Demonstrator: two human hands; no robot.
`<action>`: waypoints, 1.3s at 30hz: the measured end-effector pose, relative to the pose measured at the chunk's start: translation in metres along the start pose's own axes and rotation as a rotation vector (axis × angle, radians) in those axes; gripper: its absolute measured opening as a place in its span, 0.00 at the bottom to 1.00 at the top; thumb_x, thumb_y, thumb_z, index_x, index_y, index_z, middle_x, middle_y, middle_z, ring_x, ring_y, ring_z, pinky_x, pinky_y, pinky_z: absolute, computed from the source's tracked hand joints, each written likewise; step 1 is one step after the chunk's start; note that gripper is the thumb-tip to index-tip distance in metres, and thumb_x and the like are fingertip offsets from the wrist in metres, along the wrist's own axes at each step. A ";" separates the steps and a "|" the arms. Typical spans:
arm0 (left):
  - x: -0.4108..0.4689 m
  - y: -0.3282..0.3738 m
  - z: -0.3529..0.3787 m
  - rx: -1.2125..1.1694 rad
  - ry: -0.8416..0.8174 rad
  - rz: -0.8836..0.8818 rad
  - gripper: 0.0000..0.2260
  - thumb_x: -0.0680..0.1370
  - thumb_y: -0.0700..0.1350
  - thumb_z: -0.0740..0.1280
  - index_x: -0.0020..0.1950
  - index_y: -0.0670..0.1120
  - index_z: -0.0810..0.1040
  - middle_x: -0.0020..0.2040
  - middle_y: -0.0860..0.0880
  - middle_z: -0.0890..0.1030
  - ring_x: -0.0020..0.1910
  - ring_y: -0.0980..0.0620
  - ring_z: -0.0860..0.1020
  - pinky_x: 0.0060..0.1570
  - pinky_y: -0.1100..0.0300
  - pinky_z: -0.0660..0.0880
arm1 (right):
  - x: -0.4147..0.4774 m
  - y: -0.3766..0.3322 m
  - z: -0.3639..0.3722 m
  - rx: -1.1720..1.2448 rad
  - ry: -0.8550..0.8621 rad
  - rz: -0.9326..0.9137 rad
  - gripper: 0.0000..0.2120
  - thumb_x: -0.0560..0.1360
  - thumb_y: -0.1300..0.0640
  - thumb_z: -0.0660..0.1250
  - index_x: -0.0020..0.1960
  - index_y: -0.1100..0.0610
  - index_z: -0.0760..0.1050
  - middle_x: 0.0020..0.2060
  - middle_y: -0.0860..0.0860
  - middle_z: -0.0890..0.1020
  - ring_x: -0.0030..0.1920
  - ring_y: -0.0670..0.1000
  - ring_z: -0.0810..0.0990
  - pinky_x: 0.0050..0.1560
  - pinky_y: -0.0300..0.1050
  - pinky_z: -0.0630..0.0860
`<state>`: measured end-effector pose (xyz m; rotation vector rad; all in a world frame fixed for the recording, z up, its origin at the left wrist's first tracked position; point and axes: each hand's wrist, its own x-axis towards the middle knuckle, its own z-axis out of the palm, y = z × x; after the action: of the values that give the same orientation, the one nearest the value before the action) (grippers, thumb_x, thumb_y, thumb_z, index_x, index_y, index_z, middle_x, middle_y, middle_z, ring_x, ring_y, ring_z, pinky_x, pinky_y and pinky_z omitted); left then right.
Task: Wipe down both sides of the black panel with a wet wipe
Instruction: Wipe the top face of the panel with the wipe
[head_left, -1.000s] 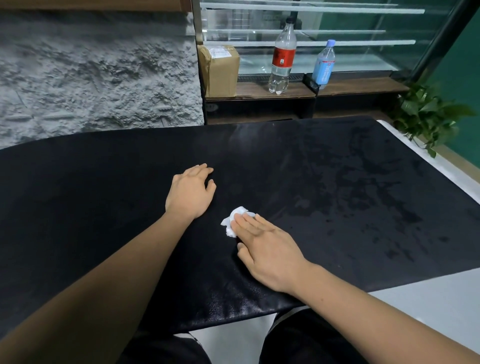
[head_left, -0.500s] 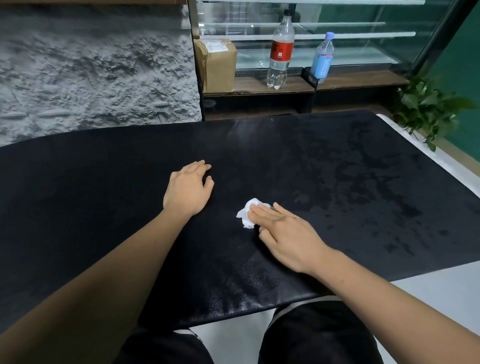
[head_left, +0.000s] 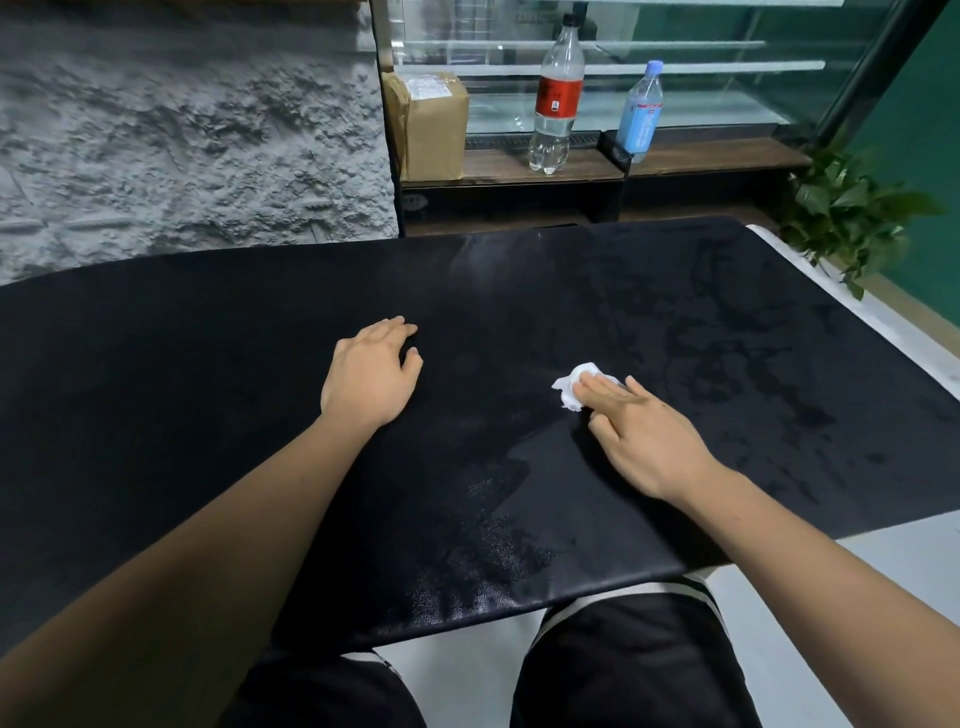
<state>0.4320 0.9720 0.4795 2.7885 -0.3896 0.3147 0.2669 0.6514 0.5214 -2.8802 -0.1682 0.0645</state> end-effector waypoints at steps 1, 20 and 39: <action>0.000 0.000 0.000 -0.001 -0.001 -0.001 0.20 0.85 0.54 0.58 0.77 0.54 0.74 0.79 0.54 0.71 0.79 0.55 0.65 0.74 0.50 0.63 | -0.001 -0.001 0.000 -0.003 0.009 0.009 0.21 0.81 0.56 0.47 0.70 0.46 0.68 0.77 0.37 0.66 0.78 0.42 0.63 0.83 0.44 0.48; -0.001 0.002 -0.003 -0.003 -0.008 -0.004 0.20 0.85 0.54 0.58 0.76 0.53 0.74 0.79 0.54 0.71 0.79 0.54 0.66 0.74 0.49 0.64 | -0.045 -0.079 0.032 -0.063 0.070 -0.134 0.28 0.82 0.48 0.48 0.79 0.52 0.67 0.80 0.46 0.67 0.81 0.47 0.62 0.81 0.38 0.49; -0.002 0.001 0.000 -0.012 -0.001 -0.007 0.20 0.85 0.54 0.58 0.76 0.53 0.74 0.78 0.54 0.72 0.79 0.54 0.66 0.74 0.50 0.63 | -0.076 -0.104 0.035 0.004 -0.022 -0.292 0.27 0.84 0.51 0.49 0.83 0.50 0.62 0.83 0.44 0.60 0.83 0.40 0.52 0.82 0.40 0.41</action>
<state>0.4298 0.9720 0.4791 2.7782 -0.3811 0.3084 0.1779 0.7508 0.5162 -2.8181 -0.5889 0.0412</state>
